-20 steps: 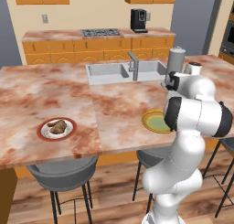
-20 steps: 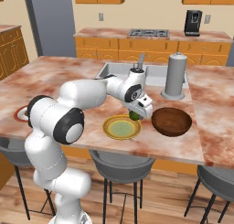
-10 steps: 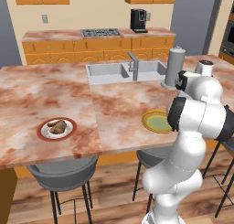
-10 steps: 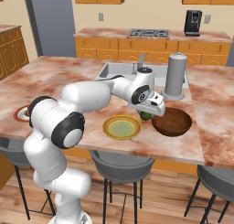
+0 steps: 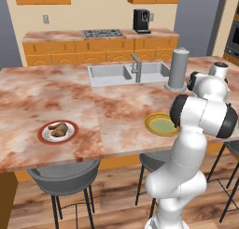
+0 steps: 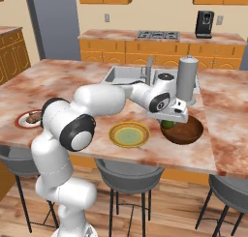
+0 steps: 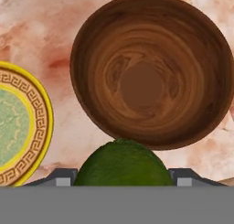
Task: Pick the chicken drumstick and lime from their plates and place them in the bowl. Then put the bowl in the fridge.
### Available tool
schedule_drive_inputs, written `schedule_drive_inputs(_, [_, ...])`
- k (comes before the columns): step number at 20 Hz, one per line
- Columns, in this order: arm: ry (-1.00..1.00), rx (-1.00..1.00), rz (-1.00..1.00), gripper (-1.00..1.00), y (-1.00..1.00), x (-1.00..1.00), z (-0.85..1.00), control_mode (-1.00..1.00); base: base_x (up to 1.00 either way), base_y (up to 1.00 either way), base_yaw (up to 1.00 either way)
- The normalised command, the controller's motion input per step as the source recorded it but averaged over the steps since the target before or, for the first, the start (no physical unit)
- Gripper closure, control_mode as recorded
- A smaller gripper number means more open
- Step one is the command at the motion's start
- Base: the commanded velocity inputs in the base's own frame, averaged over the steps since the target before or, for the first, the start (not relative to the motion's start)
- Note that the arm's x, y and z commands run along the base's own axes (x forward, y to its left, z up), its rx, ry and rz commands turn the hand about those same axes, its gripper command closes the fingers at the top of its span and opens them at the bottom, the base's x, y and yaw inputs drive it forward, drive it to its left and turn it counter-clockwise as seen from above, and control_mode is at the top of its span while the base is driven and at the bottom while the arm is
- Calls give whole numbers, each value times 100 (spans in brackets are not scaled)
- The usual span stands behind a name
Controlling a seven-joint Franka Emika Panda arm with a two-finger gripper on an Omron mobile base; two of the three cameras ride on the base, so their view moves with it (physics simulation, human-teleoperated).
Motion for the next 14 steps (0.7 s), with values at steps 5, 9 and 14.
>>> schedule_drive_inputs(5, [0,0,0,100,-24,22,-26,-100,0,0,0])
schedule_drive_inputs(9, [1,0,0,100,-20,38,-25,-100,0,0,0])
schedule_drive_inputs(14, [4,1,0,100,-18,28,-20,-100,0,0,0])
